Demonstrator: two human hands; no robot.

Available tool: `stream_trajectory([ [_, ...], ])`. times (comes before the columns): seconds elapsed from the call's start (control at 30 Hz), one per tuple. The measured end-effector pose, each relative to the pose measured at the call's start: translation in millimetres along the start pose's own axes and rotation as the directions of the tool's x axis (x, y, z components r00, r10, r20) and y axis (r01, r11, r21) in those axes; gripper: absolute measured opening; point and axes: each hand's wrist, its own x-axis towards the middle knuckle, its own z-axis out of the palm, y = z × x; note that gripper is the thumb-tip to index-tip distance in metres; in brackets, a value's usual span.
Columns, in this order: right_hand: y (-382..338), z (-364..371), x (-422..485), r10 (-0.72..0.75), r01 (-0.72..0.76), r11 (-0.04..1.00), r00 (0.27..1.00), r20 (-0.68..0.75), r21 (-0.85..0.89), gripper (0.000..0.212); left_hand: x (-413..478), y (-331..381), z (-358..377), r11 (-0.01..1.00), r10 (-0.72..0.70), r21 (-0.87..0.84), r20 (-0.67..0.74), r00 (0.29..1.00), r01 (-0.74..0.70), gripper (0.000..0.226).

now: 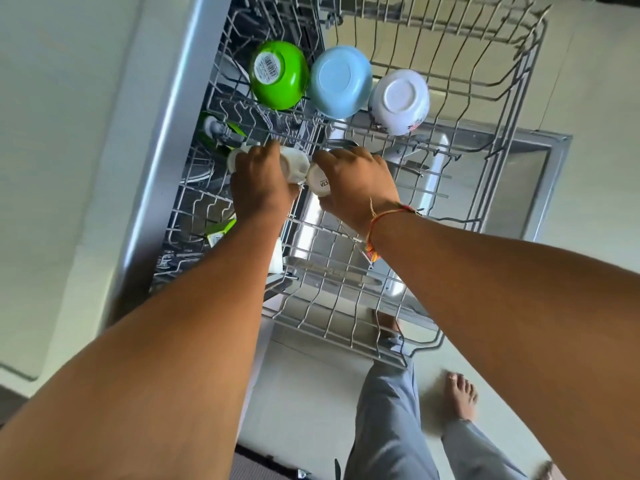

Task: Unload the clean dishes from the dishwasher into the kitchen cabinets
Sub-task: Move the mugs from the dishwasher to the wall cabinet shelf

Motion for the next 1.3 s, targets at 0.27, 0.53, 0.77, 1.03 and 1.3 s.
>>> stream_trajectory([
  [0.27,-1,-53,-48,0.060,-0.051,0.989,0.996,-0.059,0.139,0.057,-48,24,-51,0.977,-0.081,-0.199,0.004,0.997,0.080,0.079],
  [0.53,23,-144,-165,-0.009,0.043,0.984,0.981,-0.195,0.173,0.063,-184,73,-122,0.891,-0.063,-0.454,-0.173,0.983,-0.023,0.077],
  [0.77,5,-230,-275,-0.174,0.277,0.915,0.926,-0.335,0.292,0.063,-314,110,-208,0.771,-0.195,-0.624,-0.415,0.889,-0.123,0.068],
  [1.03,-90,-326,-338,-0.427,0.558,0.794,0.795,-0.431,0.242,0.068,-425,67,-314,0.779,-0.390,-0.625,-0.553,0.736,-0.057,0.066],
  [1.3,-213,-371,-377,-0.629,0.819,0.547,0.538,-0.562,0.172,0.063,-519,1,-411,0.732,-0.551,-0.676,-0.662,0.508,-0.088,0.071],
])
